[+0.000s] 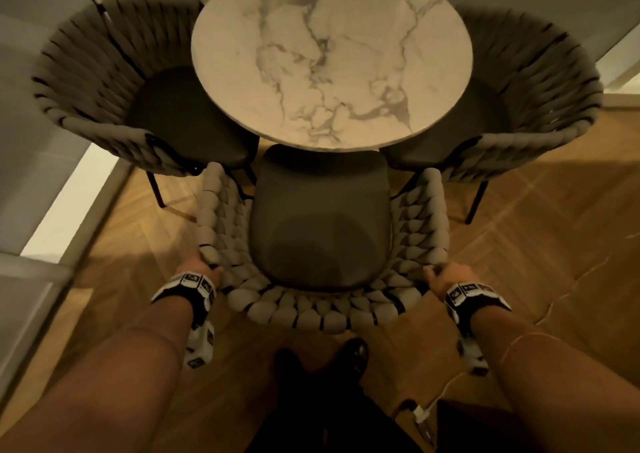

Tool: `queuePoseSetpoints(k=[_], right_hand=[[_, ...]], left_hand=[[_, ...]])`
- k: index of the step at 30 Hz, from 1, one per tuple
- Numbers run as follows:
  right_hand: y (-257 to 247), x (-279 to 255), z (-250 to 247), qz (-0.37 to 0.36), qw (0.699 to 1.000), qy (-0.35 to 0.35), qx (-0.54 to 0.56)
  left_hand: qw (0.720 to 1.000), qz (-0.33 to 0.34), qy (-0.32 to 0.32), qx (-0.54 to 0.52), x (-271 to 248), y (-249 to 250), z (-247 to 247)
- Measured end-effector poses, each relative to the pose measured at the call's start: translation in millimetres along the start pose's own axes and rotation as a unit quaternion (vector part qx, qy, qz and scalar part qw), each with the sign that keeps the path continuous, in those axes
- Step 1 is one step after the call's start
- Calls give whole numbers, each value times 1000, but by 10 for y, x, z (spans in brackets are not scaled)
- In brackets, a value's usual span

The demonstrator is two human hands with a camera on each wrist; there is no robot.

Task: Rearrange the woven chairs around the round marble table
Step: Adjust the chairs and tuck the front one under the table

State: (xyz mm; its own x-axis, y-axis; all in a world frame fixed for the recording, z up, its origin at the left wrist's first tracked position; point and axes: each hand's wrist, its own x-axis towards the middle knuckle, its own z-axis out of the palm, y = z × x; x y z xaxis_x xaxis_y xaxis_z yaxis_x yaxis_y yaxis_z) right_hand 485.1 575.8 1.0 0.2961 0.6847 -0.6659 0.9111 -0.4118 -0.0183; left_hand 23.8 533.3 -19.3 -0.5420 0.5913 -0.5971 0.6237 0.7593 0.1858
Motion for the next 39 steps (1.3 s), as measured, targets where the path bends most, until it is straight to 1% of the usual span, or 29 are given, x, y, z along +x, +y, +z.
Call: queuePoseSetpoints(k=[2, 4, 7, 9, 11, 15, 17, 19, 21, 24, 26, 28, 30, 32, 34, 35, 37, 39], right_hand=[[-78, -44, -196, -21, 998, 33, -51], [-242, -61, -326, -50, 997, 28, -57], [-625, -106, -443, -126, 992, -19, -25], [-913, -155, -515, -167, 985, -45, 20], [-1242, -215, -616, -212, 975, -48, 54], [-2053, -365, -761, -300, 950, -20, 88], [-2520, -449, -763, -328, 940, -21, 88], [-3024, -499, -710, -352, 932, -32, 75], [-3616, -473, -592, -372, 926, -27, 53], [-4567, -344, -349, -399, 917, -15, 8], [-5221, -251, -194, -405, 914, -21, -19], [-5833, -149, -65, -405, 913, -29, -33], [-6342, -52, 71, -400, 915, -40, -29], [-6735, 33, 232, -392, 918, -62, -29], [-7035, 117, 403, -379, 920, -94, -44], [-7152, 148, 474, -371, 921, -107, -46], [-7335, 200, 565, -362, 924, -120, -33], [-7458, 252, 573, -367, 922, -125, -8]], left_hand=[[999, 11, 6, 38, -75, 101, -114], [998, 32, 17, 53, -135, 198, -227], [997, 61, 36, 37, -132, 225, -435], [995, 78, 58, -16, -98, 239, -587], [990, 100, 86, -58, -34, 257, -764], [977, 151, 143, -56, 261, 137, -1142], [974, 159, 158, -43, 523, 36, -1336], [975, 147, 166, -27, 858, -70, -1531], [977, 133, 164, -1, 1324, -187, -1766], [980, 131, 146, 48, 2119, -327, -2138], [981, 124, 140, 59, 2618, -365, -2399], [977, 124, 156, 77, 3071, -379, -2657], [971, 130, 169, 106, 3477, -425, -2879], [964, 132, 160, 165, 3833, -522, -3018], [956, 140, 125, 225, 4097, -612, -3070], [957, 147, 105, 228, 4189, -640, -3073], [963, 166, 75, 199, 4327, -689, -3038], [965, 184, 74, 170, 4424, -738, -2986]])
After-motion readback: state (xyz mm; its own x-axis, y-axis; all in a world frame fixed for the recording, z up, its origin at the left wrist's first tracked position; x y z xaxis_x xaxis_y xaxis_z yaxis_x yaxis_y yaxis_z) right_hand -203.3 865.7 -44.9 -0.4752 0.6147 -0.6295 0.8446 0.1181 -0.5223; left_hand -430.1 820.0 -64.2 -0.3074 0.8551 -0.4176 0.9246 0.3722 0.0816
